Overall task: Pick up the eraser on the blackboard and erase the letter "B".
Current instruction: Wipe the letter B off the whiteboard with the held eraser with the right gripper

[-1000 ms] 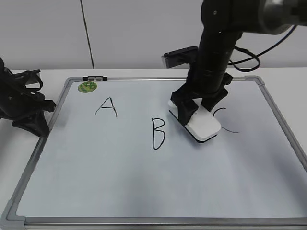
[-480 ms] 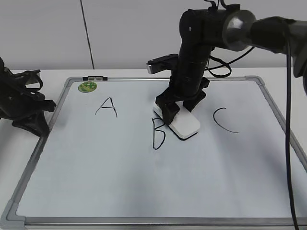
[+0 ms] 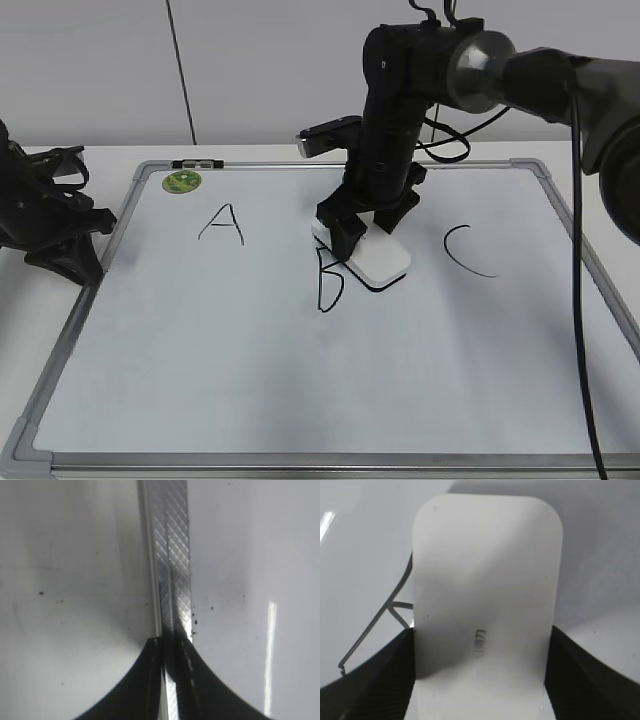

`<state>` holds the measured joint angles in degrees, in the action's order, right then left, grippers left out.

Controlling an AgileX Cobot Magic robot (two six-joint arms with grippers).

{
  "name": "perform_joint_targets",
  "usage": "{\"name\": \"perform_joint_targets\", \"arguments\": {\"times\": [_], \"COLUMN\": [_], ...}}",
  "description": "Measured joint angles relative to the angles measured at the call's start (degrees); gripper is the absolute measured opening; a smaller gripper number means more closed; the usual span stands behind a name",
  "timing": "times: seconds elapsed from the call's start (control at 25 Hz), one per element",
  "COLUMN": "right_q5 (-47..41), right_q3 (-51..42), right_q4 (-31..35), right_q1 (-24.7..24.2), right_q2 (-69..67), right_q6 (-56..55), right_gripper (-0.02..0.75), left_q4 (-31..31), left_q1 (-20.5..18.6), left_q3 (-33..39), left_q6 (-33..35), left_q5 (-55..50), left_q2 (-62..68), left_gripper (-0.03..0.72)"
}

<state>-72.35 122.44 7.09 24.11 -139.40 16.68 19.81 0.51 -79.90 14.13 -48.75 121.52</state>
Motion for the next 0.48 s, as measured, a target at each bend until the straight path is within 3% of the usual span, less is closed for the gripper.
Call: {"name": "perform_joint_targets", "arguments": {"times": [0.48], "right_q5": [2.14], "right_q3": [0.23], "right_q4": [-4.04], "right_q1": [9.33], "right_q2": [-0.17], "right_q6": [0.13], "right_gripper": [0.545], "left_q4": [0.00], "left_q1": [0.00], "left_q3": [0.00], "left_q6": [0.00], "left_q5": [0.00], "left_q2": [0.00], "left_gripper": [0.040]}}
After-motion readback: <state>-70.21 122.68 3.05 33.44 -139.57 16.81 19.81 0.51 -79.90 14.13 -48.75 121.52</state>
